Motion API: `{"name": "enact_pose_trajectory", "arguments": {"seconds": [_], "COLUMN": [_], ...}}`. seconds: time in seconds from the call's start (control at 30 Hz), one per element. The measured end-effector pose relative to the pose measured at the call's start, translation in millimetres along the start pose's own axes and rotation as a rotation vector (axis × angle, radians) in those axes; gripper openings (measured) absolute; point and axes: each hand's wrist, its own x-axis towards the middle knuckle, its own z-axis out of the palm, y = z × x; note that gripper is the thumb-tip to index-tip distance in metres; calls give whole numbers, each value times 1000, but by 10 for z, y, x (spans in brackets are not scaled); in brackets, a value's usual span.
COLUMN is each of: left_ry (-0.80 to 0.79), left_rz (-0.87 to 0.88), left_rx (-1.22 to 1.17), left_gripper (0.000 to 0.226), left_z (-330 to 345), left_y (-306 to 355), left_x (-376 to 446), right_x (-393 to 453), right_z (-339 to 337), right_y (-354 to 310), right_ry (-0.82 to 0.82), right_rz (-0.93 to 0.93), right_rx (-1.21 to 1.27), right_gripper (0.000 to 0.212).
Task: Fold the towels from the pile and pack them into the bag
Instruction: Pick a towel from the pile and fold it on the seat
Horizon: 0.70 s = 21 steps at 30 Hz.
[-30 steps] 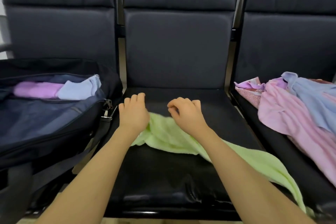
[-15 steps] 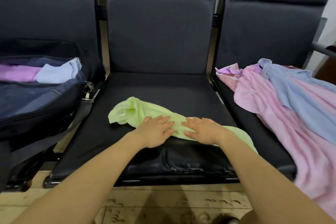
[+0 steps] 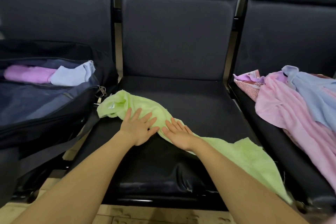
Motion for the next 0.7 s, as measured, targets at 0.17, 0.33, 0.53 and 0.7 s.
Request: {"name": "enact_pose_trajectory", "arguments": {"seconds": [0.17, 0.33, 0.53, 0.7], "left_ry": [306, 417, 394, 479], "left_rz": [-12, -13, -35, -30], "left_rx": [-79, -176, -81, -199], "left_gripper": [48, 37, 38, 27], "left_z": [-29, 12, 175, 208], "left_y": [-81, 100, 266, 221], "left_x": [7, 31, 94, 117], "right_x": [188, 292, 376, 314], "right_z": [-224, -211, -81, -105], "right_y": [-80, 236, 208, 185], "right_ry": [430, 506, 536, 598], "right_rz": [-58, 139, 123, 34], "right_rx": [100, -162, -123, -21], "right_gripper": [31, 40, 27, 6]}}
